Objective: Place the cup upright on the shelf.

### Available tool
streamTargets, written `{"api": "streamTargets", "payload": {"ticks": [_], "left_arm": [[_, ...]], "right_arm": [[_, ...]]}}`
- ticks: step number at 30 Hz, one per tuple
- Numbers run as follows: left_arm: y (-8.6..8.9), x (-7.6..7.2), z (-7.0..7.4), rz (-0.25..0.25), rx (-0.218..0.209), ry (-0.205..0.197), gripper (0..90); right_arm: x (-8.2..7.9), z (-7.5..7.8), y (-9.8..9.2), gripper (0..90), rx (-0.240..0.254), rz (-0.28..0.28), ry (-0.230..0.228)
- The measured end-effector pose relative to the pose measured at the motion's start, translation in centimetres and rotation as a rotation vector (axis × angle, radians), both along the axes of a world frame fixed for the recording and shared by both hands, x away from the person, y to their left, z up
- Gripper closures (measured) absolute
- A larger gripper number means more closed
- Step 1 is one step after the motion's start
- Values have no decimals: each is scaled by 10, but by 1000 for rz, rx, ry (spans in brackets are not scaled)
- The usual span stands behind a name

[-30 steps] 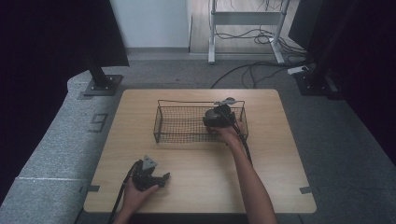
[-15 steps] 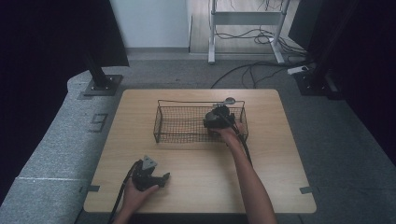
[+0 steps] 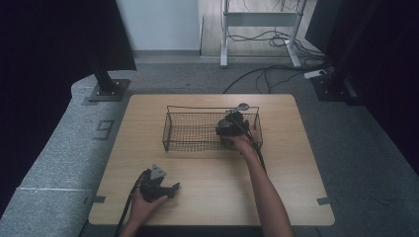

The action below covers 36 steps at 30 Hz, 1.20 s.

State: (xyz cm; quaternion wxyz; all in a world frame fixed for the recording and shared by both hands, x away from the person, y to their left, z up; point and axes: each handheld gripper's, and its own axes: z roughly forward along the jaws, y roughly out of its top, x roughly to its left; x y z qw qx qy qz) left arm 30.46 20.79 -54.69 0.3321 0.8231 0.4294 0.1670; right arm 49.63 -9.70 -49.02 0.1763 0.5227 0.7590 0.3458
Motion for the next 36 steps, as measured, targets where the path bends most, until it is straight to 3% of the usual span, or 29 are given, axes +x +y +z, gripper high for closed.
{"api": "streamTargets", "payload": {"ticks": [5, 11, 15, 24, 30, 33, 36], "left_arm": [[0, 0, 0, 0, -1, 0, 160], [0, 0, 0, 0, 0, 0, 160], [0, 0, 0, 0, 0, 0, 159], [0, 0, 0, 0, 0, 0, 160], [0, 0, 0, 0, 0, 0, 160], [0, 0, 0, 0, 1, 1, 160], [0, 0, 0, -1, 2, 1, 160]], "right_arm": [[-1, 1, 1, 126, -24, 10, 12], [-4, 3, 3, 115, -109, 3, 7], [-4, 4, 1, 104, -115, 2, 11], [-7, 11, -4, 83, -49, -7, -15], [-13, 24, -8, 83, 0, -9, -89], [-17, 31, -12, 85, 44, -7, -111], [-21, 36, -15, 90, 55, -2, -129]]}}
